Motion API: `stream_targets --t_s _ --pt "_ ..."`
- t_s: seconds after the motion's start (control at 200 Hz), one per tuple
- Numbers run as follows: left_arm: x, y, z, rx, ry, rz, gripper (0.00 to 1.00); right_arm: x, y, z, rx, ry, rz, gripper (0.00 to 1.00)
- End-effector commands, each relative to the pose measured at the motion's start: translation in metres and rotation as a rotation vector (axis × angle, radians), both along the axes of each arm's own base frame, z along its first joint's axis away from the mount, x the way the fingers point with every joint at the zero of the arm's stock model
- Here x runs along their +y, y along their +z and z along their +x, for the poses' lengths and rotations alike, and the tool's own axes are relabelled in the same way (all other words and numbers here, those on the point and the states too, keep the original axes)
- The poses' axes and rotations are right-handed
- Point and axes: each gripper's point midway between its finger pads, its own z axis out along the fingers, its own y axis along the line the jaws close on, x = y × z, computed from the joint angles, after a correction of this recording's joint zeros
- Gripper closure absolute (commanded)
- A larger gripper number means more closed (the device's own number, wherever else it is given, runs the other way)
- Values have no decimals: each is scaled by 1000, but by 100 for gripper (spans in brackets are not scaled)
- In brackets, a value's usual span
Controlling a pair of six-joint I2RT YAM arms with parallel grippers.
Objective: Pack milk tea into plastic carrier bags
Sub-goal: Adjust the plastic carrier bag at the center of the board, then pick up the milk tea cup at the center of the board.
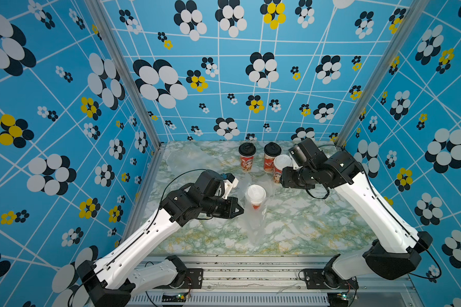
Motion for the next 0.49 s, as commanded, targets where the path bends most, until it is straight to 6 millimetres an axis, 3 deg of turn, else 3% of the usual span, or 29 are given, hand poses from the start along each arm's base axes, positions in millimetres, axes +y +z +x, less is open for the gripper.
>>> stream_targets --t_s 0.0,0.315,0.49 --pt "-4 0 3 5 -4 -19 99 -11 -10 33 -57 -16 -31 42" --pt "-5 -2 3 5 -2 -27 99 -29 -33 120 -205 -76 -101 27" --pt "-5 -1 3 6 4 -29 99 -32 -50 155 -247 -105 -102 25"
